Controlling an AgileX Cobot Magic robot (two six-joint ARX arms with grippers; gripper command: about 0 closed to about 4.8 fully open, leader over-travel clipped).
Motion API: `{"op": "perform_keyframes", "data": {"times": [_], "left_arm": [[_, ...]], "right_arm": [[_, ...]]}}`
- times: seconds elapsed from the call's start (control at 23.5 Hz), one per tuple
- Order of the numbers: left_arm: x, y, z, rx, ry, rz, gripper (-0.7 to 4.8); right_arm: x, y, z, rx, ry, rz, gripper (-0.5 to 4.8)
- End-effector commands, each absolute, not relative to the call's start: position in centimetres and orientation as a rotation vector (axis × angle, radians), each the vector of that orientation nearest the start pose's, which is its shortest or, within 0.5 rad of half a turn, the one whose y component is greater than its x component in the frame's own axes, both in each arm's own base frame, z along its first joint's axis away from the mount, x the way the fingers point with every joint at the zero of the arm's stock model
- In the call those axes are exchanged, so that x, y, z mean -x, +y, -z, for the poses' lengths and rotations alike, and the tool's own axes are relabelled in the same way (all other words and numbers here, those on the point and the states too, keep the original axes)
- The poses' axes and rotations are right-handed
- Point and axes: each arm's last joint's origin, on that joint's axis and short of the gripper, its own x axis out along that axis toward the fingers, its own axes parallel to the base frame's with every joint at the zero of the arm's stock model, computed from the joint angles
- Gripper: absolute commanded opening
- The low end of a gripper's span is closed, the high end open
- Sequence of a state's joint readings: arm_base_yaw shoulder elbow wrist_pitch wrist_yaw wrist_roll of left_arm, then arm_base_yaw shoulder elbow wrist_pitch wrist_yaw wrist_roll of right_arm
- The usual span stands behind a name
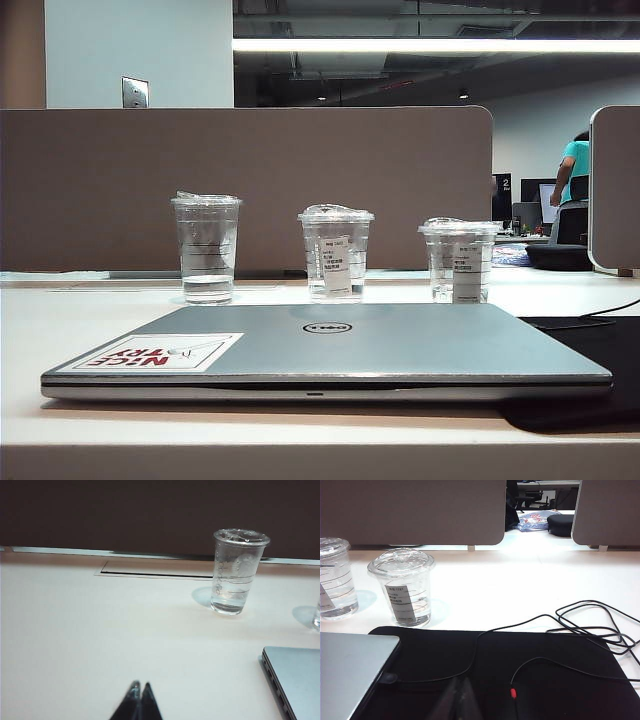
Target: Pick up the coffee cup on the middle and place it on the left side of the laptop.
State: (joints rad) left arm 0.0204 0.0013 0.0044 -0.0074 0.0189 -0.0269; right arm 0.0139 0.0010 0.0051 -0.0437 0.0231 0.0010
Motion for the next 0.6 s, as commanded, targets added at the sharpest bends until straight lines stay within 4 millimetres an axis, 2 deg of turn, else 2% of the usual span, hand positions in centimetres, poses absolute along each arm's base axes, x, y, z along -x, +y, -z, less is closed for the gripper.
{"op": "perform_keyframes", "data": {"times": [0.04, 0.38, 0.51, 0.6], "left_arm": [[-9.7, 0.1, -16.6, 0.026, -0.012, 0.002, -0.04], [-9.7, 0.1, -16.7, 0.026, -0.012, 0.002, -0.04], [-9.7, 0.1, -16.7, 0.034, -0.015, 0.004, -0.04], [-9.7, 0.1, -16.8, 0.078, -0.022, 0.02, -0.04]], "right_arm": [[-9.8, 0.1, -16.2, -0.002, 0.024, 0.01, -0.05], [-9.8, 0.3, -16.1, -0.002, 0.031, -0.012, -0.05], [-9.9, 1.1, -15.9, 0.002, 0.062, -0.088, -0.05], [-9.9, 2.2, -15.6, 0.009, 0.096, -0.198, -0.05]]}}
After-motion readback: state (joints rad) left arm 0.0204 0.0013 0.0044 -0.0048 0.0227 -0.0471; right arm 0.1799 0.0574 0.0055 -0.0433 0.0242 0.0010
